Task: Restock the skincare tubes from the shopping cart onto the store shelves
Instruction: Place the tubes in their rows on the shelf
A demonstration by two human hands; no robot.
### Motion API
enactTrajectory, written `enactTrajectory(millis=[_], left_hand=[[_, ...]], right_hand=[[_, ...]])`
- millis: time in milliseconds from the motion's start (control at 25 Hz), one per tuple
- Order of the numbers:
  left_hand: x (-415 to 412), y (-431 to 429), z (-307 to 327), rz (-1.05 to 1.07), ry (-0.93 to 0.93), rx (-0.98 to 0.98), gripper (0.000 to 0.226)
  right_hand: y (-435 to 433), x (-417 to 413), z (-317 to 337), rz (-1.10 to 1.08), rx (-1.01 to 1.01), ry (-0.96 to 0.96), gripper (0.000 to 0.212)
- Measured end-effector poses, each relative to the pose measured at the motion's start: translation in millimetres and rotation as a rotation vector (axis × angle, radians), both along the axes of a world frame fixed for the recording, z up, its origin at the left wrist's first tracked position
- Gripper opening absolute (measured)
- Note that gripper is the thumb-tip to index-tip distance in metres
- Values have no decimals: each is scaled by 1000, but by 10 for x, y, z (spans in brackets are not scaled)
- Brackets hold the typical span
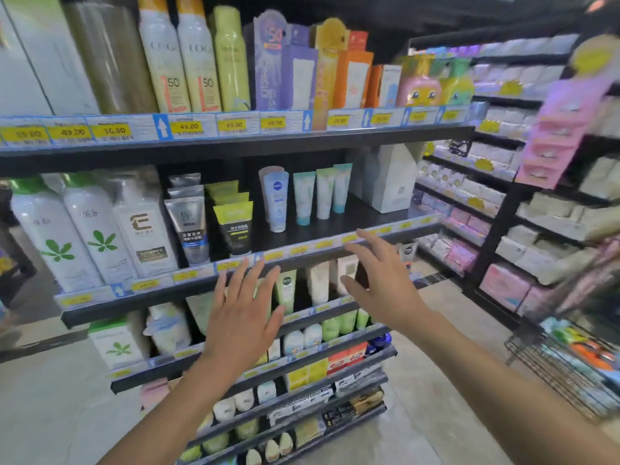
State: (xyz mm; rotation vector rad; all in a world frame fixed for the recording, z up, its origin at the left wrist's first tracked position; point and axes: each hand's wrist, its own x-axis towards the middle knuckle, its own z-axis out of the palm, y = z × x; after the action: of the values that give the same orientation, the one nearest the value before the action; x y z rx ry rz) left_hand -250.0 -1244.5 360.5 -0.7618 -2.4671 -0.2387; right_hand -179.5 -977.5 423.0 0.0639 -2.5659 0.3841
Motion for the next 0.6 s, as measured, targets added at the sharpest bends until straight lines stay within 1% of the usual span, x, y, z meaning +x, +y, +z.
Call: enactTrajectory(millis=[200,480,600], left_hand=[[788,1193,-45,-234,-20,-70,66],[1917,2805,-174,-604,-49,-75,62],[2387,3377,-279,-751,-62,-85,62]], right_hand=[[848,1282,-258,-251,-61,-32,50],[1812,3023,-403,-643,-79,-103,59],[2136,3638,-477,-798,-107,-138,62]])
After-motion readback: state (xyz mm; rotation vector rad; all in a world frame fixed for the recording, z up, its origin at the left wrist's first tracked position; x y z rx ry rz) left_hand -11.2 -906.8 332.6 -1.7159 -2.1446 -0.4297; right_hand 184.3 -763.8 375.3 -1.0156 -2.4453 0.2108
